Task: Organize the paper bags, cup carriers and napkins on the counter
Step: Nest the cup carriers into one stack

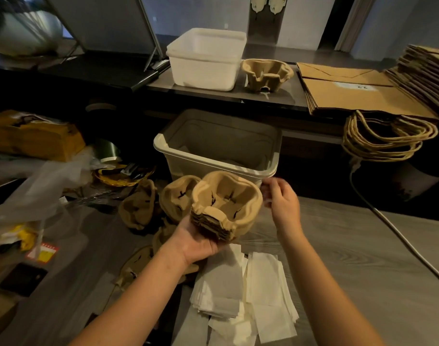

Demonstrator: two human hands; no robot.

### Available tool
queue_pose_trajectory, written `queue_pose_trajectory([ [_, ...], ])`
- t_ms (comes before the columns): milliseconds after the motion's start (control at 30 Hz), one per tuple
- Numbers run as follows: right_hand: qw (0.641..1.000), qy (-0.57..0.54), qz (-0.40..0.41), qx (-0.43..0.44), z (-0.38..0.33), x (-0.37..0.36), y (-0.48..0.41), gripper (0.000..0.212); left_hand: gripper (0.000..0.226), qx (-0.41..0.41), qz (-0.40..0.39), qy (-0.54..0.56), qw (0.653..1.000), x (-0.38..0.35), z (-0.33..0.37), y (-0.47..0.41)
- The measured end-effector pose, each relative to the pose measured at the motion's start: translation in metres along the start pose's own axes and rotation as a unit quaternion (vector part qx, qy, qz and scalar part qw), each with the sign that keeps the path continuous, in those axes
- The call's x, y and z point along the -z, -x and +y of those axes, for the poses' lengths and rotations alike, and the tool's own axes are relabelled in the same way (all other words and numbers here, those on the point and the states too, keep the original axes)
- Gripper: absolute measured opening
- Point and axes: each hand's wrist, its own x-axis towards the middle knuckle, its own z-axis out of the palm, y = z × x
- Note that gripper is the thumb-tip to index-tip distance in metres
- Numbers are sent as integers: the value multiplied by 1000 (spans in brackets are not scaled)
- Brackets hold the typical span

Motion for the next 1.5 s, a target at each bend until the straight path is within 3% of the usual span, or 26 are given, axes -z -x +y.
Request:
queue_pose_trajectory([
  [67, 997, 70, -9, -14, 17, 1, 7, 16, 57, -12, -12, -4, 1000, -1, 7, 5],
  [133, 977, 195, -83, 18, 29, -4, 20, 13, 56, -25, -22, -4, 999, -3, 15, 10],
  [267, 880, 398, -192, 176, 38, -18, 49, 16, 57, -37, -40, 5, 998, 1, 27, 18],
  [367, 826, 453, -209, 263, 30, -38, 64, 20, 56, -47, -48, 3, 998, 1, 32, 26],
  [467, 795, 494, -180, 301, 26, -56, 68, 23, 53, -54, -51, 7, 997, -2, 33, 34],
  [533, 790, 527, -200, 242, 23, -65, 67, 27, 56, -51, -50, 16, 997, -2, 33, 35],
  [633, 747, 595, -233, 183, 30, -70, 60, 47, 60, -48, -48, 14, 998, -2, 32, 37],
  [700, 727, 619, -243, 170, 31, -76, 60, 50, 60, -50, -47, 15, 998, -2, 31, 37],
  [900, 766, 584, -195, 186, 31, -82, 61, 52, 58, -40, -38, 2, 998, -3, 33, 35],
  [1000, 781, 564, -211, 164, 29, -82, 62, 46, 52, -39, -31, -4, 999, -7, 33, 35],
  [1200, 898, 346, -263, 68, 25, -82, 65, 20, 49, -36, -43, -11, 998, -4, 33, 26],
  [1300, 940, 180, -285, -42, 18, -72, 65, 15, 51, -41, -57, -19, 997, -4, 33, 25],
  [1367, 944, 106, -290, -113, 10, -60, 63, 6, 52, -47, -67, -24, 996, -5, 32, 27],
  [1500, 921, 133, -347, -112, -13, -29, 47, 4, 53, -55, -74, -30, 995, -5, 35, 34],
])
